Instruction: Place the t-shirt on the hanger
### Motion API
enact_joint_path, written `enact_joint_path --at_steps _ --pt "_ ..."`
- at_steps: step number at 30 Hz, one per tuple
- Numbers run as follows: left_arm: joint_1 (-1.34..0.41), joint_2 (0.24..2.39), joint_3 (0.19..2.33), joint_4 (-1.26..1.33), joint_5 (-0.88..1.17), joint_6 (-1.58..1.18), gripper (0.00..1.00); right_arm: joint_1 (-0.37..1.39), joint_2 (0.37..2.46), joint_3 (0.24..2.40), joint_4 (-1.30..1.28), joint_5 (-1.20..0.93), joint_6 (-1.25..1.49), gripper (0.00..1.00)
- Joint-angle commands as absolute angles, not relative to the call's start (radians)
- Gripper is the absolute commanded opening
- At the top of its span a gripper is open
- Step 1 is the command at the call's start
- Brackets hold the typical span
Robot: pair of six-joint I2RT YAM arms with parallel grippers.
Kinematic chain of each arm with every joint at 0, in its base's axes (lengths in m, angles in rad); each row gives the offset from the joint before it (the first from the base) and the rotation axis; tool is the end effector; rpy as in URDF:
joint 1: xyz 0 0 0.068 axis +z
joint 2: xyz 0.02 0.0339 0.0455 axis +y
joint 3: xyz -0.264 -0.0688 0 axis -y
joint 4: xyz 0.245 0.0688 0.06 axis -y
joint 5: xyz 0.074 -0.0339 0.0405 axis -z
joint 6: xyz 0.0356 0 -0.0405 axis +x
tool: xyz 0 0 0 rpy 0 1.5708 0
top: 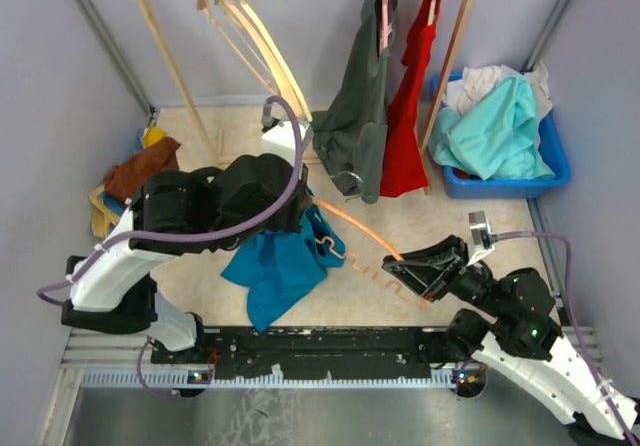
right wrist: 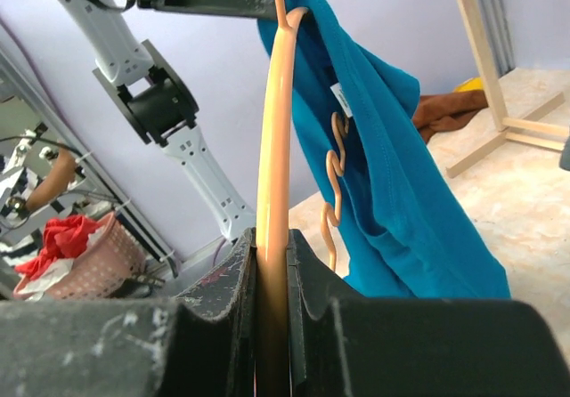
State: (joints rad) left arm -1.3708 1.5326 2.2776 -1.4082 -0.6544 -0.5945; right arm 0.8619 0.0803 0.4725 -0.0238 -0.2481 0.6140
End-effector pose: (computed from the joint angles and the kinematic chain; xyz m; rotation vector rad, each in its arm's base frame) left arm 0.0669 -0.2210 0.5246 0.4697 2.0606 -0.4535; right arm 0.0334 0.0524 0.3228 -0.4025 1.2840 1.4207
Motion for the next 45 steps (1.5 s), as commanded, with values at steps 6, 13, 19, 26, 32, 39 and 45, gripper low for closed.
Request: enact_joint_path --at_steps 6,13,19,26,32,39,45 --pt "-1.358 1.597 2.363 -1.369 -0.573 -0.471 0.00 0.864 0.084 0.572 -0.037 -0.401 0.605 0.00" --pt "-1.359 1.611 2.365 -1.294 -0.426 -0.403 0.00 0.864 0.122 0.500 0.164 -0.416 0.663 0.00" --pt "-1.359 1.594 2.363 -1.201 -0.322 -0.353 0.00 0.864 0.204 0.391 0.461 -0.390 0.746 0.00" --pt "-1.358 1.648 2.410 -1.150 -0.236 -0.287 0.00 0.864 0.394 0.357 0.790 -0.418 0.808 0.00" --pt "-1.358 1.666 2.456 -1.116 -0.133 -0.275 0.00 0.862 0.489 0.405 0.871 -0.447 0.830 0.00" --pt "-1.361 1.596 2.375 -1.081 -0.064 -0.309 0.00 0.863 0.347 0.414 0.699 -0.446 0.790 0.00" --pt "-1.366 1.510 2.184 -1.021 -0.050 -0.330 0.00 0.863 0.199 0.430 0.427 -0.413 0.701 0.00"
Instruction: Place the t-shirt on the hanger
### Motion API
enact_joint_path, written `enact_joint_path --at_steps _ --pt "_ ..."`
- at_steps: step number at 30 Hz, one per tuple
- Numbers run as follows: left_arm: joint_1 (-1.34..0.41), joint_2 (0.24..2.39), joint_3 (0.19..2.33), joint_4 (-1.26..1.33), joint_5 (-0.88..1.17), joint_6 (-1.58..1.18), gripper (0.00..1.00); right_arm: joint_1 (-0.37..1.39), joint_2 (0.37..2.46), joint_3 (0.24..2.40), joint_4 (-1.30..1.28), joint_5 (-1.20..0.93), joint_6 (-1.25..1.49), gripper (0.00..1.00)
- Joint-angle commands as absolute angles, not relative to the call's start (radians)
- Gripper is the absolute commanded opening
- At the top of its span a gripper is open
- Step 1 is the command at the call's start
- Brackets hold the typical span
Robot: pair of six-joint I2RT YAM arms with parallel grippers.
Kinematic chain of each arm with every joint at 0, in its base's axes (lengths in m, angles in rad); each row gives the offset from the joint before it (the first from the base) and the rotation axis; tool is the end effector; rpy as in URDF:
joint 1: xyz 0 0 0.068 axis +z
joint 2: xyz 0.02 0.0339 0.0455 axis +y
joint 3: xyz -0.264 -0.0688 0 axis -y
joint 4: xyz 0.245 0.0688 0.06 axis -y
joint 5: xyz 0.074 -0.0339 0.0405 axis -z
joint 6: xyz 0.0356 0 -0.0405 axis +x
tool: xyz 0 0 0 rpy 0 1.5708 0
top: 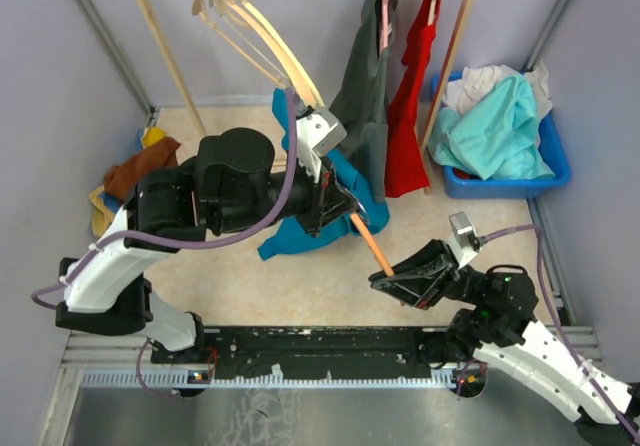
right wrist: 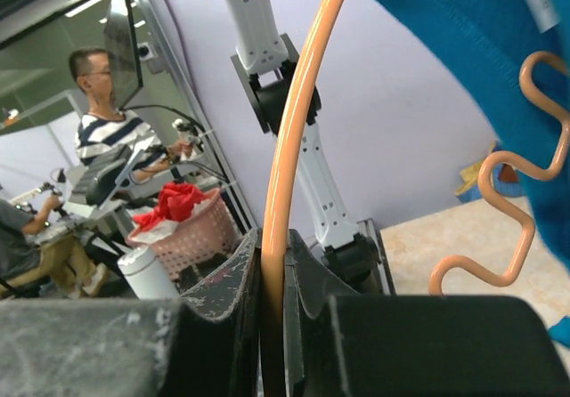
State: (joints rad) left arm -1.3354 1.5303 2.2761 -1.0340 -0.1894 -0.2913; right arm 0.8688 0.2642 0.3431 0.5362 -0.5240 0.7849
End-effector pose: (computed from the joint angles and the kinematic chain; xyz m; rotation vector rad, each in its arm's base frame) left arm 0.0655 -0.2445 0.5566 0.8568 1.7681 -0.9352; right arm 0.0447 0.0804 0.3221 -0.6026 1.0531 1.7264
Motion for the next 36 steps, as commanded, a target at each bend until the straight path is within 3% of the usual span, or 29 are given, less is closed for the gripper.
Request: enact_joint_path --at_steps 1,15,36 --pt "-1.365 1.504 2.159 -1.017 -0.035 -0.325 0.00 0.864 0.183 0.436 0.399 -0.413 0.690 0.00" --pt "-1.378 1.335 1.976 -1.032 -0.190 -0.310 0.01 0.864 0.100 0.462 0.325 -0.410 0.709 0.00" --pt "-1.378 1.343 1.964 -0.989 0.006 -0.197 0.00 0.864 0.132 0.359 0.574 -0.390 0.819 0.00"
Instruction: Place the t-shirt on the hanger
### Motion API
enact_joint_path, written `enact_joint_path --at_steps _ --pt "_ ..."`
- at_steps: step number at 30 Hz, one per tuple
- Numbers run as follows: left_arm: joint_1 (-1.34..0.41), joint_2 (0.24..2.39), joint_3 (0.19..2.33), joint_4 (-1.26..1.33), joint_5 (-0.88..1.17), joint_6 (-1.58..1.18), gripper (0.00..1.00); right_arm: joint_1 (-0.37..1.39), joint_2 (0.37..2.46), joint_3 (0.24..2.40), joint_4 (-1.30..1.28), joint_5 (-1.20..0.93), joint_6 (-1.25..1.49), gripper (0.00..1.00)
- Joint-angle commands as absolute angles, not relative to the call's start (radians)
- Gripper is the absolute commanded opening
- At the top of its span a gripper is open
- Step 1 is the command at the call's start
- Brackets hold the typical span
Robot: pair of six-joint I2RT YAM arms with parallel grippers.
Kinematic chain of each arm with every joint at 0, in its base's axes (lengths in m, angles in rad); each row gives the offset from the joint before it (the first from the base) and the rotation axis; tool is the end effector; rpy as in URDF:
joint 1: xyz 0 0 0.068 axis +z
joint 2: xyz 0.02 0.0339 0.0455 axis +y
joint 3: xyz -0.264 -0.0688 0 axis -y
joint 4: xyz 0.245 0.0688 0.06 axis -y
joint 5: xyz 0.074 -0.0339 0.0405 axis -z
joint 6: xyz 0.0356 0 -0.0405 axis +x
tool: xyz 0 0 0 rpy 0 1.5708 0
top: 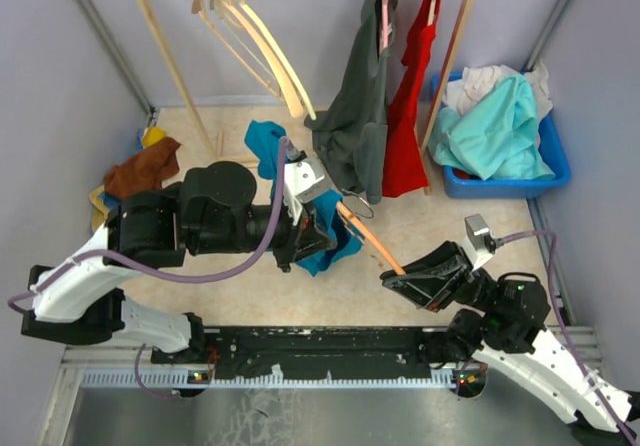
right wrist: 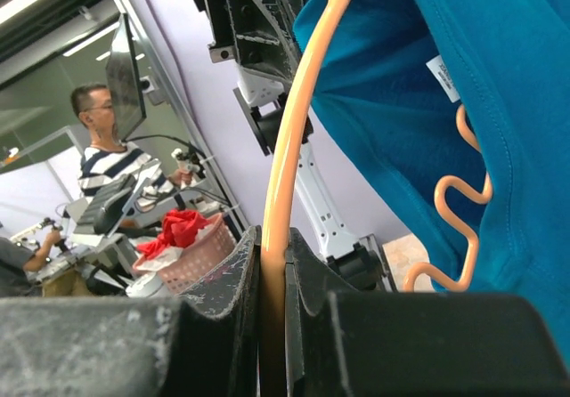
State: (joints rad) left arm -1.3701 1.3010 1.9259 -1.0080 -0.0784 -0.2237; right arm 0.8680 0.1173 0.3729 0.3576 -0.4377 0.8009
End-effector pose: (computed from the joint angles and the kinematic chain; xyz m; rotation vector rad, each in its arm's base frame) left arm 0.0456 -0.2099 0.5190 1.0825 1.7787 -0.9480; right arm 0.0315 0.0606 0.3255 -0.5005 1.0678 1.7091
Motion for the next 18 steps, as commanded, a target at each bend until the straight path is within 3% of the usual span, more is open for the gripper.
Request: enact_joint_path --at_steps 1,13,18 --pt "-1.378 1.365 1.985 -0.998 0.011 -0.196 0.00 0.863 0.134 0.346 0.596 -0.390 0.827 0.00" --pt "-1.413 1.459 2.032 -0.874 0.097 -0.209 0.01 0.863 0.274 0.303 0.829 -0.439 0.883 0.00" --pt "-1.425 1.426 2.002 -0.868 0.003 -0.238 0.11 0.863 0.267 0.334 0.812 -0.456 0.882 0.00"
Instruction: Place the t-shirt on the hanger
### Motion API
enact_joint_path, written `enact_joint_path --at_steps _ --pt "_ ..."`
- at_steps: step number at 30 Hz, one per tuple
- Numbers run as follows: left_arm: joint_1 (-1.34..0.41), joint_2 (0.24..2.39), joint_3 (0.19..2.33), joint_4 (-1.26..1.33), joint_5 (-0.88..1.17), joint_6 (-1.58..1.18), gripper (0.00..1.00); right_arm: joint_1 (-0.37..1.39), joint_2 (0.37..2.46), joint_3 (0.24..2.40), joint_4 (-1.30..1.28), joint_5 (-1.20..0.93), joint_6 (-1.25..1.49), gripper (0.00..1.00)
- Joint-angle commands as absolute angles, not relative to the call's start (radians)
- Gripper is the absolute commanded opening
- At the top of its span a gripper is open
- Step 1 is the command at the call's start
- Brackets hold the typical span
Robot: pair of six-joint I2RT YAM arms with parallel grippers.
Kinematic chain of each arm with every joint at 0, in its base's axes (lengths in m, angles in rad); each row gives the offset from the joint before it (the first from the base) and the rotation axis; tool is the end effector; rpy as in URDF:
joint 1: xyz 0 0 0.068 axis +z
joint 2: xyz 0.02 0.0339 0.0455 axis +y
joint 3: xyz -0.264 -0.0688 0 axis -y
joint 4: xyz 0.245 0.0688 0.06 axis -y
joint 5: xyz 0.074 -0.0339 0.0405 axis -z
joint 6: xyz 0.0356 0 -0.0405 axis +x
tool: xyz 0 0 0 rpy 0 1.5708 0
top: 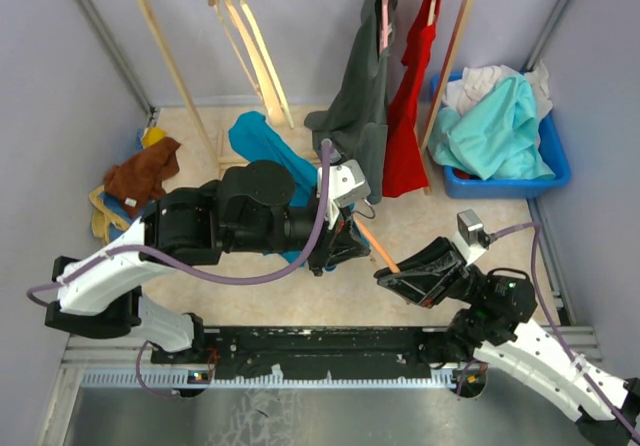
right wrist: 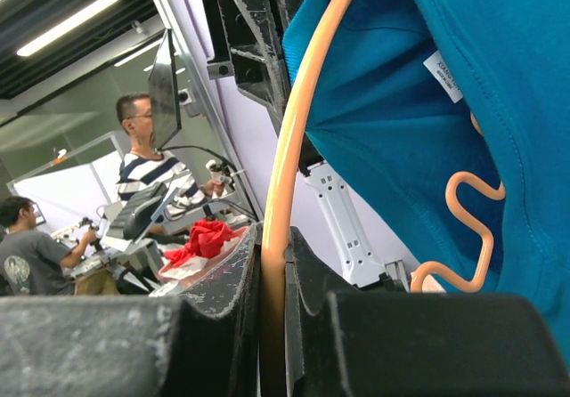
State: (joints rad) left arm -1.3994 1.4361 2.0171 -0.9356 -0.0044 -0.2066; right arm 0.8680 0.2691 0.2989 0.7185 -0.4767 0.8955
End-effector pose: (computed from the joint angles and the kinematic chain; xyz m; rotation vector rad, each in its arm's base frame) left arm 0.0444 -0.2554 0.5217 1.1646 1.7211 -1.0375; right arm 0.0431 0.0762 0.3228 -0.5119 0.9492 1.8129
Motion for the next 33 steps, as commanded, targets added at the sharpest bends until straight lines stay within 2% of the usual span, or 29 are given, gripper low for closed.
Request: enact_joint_path --at_steps 1,6,10,18,22,33 --pt "-1.425 1.411 1.993 -0.870 -0.023 -0.243 0.15 0.863 0.256 0.337 0.800 -0.454 0.878 0.00" --pt "-1.425 1.348 1.976 -0.919 -0.131 -0.259 0.33 0.864 0.186 0.337 0.733 -0.441 0.860 0.00" --pt "-1.425 1.331 1.966 -0.948 -0.138 -0.257 0.41 0.864 0.145 0.331 0.699 -0.435 0.856 0.00" --pt "-1.425 1.320 1.976 -0.934 -0.082 -0.243 0.49 0.863 0.152 0.310 0.740 -0.436 0.865 0.00" --pt "-1.425 1.317 2.056 -0.960 -0.071 -0.222 0.54 0.864 0.165 0.310 0.758 -0.446 0.872 0.00" --pt "-1.425 1.227 2.090 -0.963 -0.184 -0.090 0.55 0.864 0.130 0.309 0.690 -0.536 0.932 0.00"
